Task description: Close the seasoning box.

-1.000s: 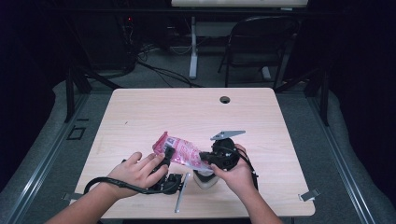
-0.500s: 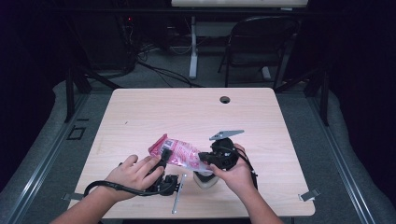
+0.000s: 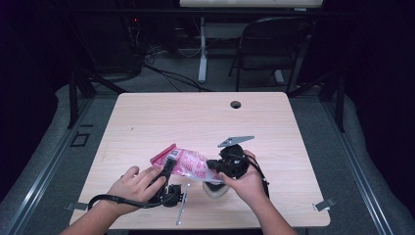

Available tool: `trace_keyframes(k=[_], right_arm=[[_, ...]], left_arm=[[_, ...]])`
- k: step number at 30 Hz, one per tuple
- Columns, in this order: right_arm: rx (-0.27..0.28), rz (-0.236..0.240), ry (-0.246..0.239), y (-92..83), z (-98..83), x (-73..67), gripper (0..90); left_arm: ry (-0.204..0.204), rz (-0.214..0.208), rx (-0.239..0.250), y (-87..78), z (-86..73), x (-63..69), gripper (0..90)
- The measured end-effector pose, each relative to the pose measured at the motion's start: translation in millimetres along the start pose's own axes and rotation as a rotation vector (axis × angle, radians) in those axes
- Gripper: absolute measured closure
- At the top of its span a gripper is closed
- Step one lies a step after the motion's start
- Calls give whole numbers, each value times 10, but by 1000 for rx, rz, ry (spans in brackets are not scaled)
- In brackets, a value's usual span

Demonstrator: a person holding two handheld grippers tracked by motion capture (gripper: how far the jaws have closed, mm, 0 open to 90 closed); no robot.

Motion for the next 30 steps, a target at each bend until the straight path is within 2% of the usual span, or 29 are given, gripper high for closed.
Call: trace_keyframes(k=[2,6,9,13,14,15,17,19,27,30], right_arm=[[6,2,-6,3,8,-5,900],[7,5,-9,-9,24,-13,900],[1,14,-9,-14,26,-13,900],[0,26,-7,-18,30,-14,900],[1,29,-6,-20,31,-14,900],[4,31,-8,-20,33,-14,900],[3,34,-7,-24,36,-15,900],[3,37,-7,-28,37,-17,900],[-9,45,-19,-26,47,-47,900],[-18,55,-23,-31,60,-54,900]], left_arm=[[-34,-3,7,7,-11,16,893],[-64,3,13,14,-26,59,893],[-61,5,16,15,-33,88,893],[-90,23,32,32,-50,128,892],[-105,26,32,35,-55,139,892],[-116,7,21,31,-58,150,893],[-143,17,23,40,-62,168,892],[-188,11,27,56,-79,199,892],[-253,-1,29,62,-106,261,892],[-296,0,35,67,-119,282,892]])
Point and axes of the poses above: each handheld gripper's, and its own axes: y roughly forward along the jaws, z roughly out of its top, x roughly to its right, the point moved 4 cm from there along y, roughly forward along the jaws, and after that the axes turned 1 degree about -y, right-handed, at the moved point
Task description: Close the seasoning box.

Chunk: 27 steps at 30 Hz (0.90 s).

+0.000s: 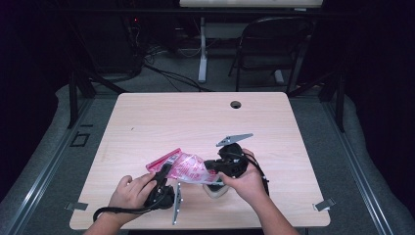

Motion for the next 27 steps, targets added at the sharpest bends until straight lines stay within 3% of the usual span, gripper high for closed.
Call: trace_keyframes(k=[11,15,27], right_arm=[[-11,-13,-9,7,72,-9,900],[-11,-12,-4,24,81,-12,900],[-37,-16,-10,109,98,-18,900]], left_arm=[[-179,-29,17,46,-35,38,890],[-220,-48,25,56,-56,63,889],[-416,-148,53,134,-136,161,888]])
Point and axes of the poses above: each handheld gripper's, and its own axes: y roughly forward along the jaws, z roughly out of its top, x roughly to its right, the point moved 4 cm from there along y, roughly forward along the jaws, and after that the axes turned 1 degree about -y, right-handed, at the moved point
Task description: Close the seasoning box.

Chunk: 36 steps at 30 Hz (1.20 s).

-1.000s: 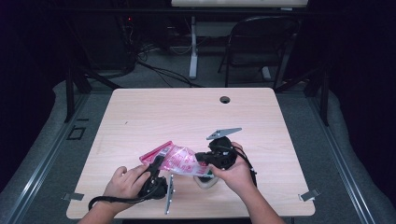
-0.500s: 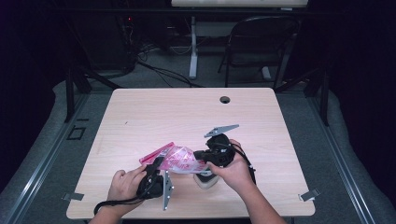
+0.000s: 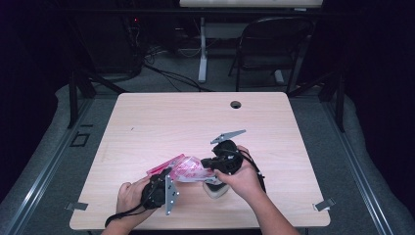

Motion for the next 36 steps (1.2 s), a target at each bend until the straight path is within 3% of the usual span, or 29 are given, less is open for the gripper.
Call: trace_keyframes(k=[9,19,29,36], right_arm=[[-27,-2,-14,44,39,-17,900],[-37,5,-2,67,54,-6,900],[-39,1,4,93,57,4,900],[-37,6,15,114,61,14,895]], left_arm=[[-76,-56,0,35,-83,61,889],[-116,-73,-1,61,-98,53,891],[-179,-124,-3,103,-129,59,891],[-197,-149,-2,124,-141,66,892]])
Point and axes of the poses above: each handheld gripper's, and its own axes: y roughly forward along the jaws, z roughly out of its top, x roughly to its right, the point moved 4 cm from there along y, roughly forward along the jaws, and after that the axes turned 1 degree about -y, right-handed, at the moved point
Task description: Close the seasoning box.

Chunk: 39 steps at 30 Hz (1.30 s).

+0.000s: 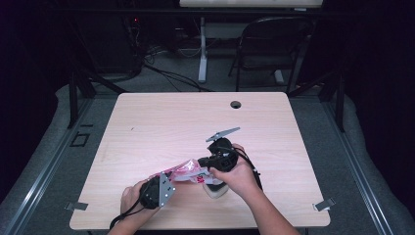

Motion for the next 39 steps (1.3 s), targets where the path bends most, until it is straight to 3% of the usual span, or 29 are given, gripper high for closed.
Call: trace_keyframes(k=[4,16,25,39], right_arm=[[12,13,10,0,13,9,877],[96,-30,8,-113,61,6,709],[146,-26,21,-218,82,30,688],[197,-22,45,-366,68,107,670]], left_arm=[[-17,-12,-2,20,-23,6,892],[-58,-34,10,20,-57,-8,891],[-113,-63,13,27,-83,-36,891],[-280,-143,10,73,-153,-128,890]])
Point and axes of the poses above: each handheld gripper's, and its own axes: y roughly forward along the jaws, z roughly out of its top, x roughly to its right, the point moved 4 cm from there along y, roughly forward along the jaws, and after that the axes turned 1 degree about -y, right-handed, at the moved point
